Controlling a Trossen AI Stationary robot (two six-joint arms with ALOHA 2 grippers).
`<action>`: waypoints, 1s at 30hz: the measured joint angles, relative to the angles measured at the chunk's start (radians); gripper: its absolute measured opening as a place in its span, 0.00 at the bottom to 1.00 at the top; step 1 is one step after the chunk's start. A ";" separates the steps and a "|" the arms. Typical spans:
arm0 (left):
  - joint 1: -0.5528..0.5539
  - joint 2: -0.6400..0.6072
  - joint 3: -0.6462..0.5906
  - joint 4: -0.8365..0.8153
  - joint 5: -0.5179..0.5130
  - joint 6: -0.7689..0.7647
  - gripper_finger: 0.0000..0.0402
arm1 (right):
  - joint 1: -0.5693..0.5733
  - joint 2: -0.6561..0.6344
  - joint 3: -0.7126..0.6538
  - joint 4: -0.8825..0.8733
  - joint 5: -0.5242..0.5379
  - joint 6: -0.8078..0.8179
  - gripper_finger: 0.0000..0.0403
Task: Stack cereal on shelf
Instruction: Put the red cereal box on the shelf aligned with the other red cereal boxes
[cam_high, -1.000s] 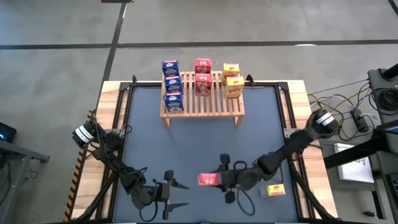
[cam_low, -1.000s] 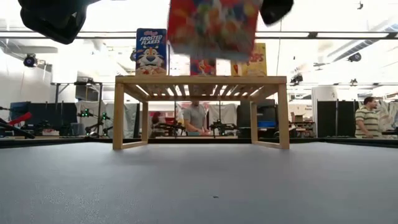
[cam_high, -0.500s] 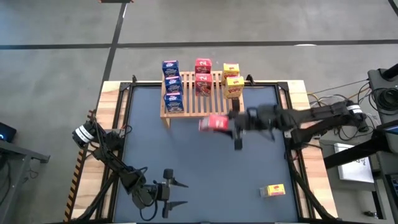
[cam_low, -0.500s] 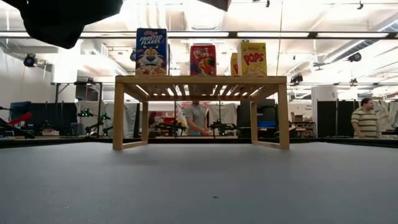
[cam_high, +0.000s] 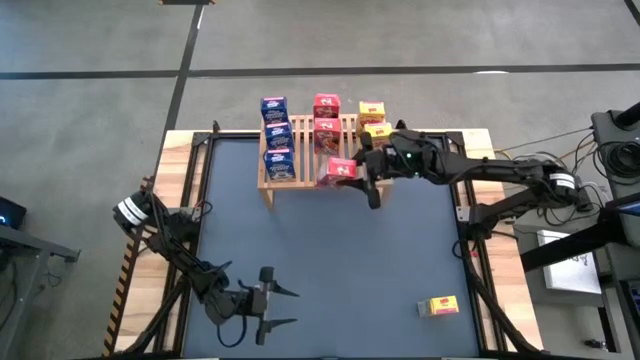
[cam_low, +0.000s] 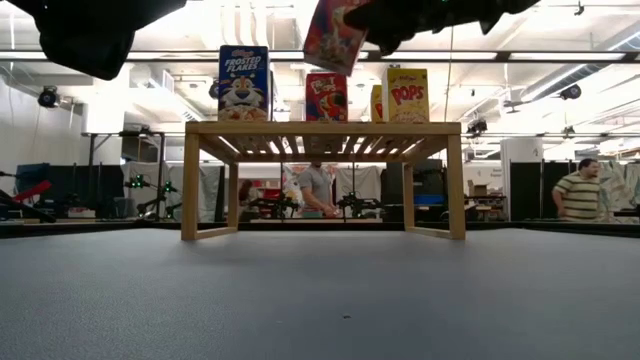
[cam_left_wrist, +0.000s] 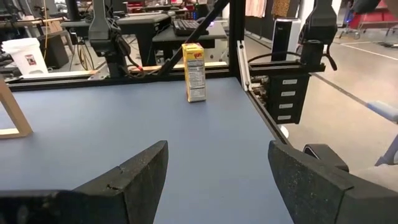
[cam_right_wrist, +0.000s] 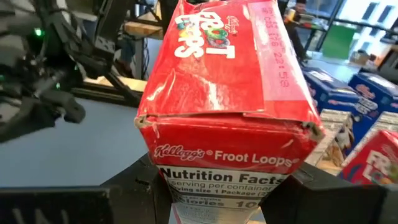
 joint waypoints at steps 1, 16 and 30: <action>0.000 -0.004 -0.003 0.003 -0.001 0.000 0.65 | 0.000 0.010 0.000 0.013 0.000 -0.020 0.41; 0.000 -0.007 -0.004 0.030 0.001 0.003 0.65 | -0.039 0.136 0.000 0.059 0.041 -0.099 0.41; 0.000 -0.006 -0.001 0.033 0.003 -0.004 0.65 | -0.068 0.177 0.240 -0.293 0.043 -0.129 0.41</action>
